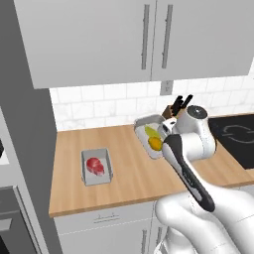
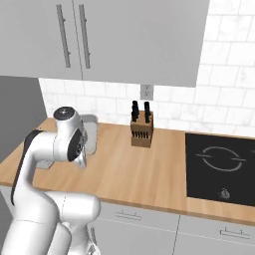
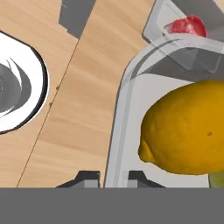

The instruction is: Take the meat container that has the steak and place it on the second highest rack of the freezer. Then take the vegetable container that has the lemon wedge and lemon and place it on the highest rack of the freezer.

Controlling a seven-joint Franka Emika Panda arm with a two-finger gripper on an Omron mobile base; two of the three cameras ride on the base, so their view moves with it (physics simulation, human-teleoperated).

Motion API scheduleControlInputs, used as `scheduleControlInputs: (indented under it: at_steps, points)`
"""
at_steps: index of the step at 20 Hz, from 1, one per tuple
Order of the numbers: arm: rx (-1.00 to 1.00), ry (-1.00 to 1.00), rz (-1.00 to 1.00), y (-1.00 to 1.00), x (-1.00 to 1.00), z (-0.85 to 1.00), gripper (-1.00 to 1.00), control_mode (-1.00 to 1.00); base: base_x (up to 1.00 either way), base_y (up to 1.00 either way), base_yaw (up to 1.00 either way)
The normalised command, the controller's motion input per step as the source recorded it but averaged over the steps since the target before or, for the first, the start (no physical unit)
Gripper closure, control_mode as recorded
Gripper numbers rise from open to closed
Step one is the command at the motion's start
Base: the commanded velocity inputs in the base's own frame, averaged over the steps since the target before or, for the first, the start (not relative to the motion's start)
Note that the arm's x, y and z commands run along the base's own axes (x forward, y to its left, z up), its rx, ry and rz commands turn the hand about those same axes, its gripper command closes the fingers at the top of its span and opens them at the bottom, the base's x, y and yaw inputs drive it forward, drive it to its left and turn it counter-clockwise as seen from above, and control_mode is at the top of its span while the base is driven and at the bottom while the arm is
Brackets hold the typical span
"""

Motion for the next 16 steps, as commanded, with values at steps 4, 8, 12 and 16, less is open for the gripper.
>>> scheduleControlInputs:
  at_steps: [4, 8, 12, 16]
  points:
    - [0.0, -0.12, 0.0, -0.11, -0.68, 0.0, 1.0, 1.0, -0.25, -0.04, 0.0]
    - [0.0, 0.0, 0.0, 0.0, 0.0, 0.0, 1.0, 1.0, -1.0, -0.05, 0.0]
    - [0.0, 0.0, 0.0, 0.0, 0.0, 0.0, 1.0, 1.0, -1.0, 0.29, 0.0]
    - [0.0, 0.0, 0.0, 0.0, 0.0, 0.0, 1.0, 1.0, -1.0, 0.89, 0.0]
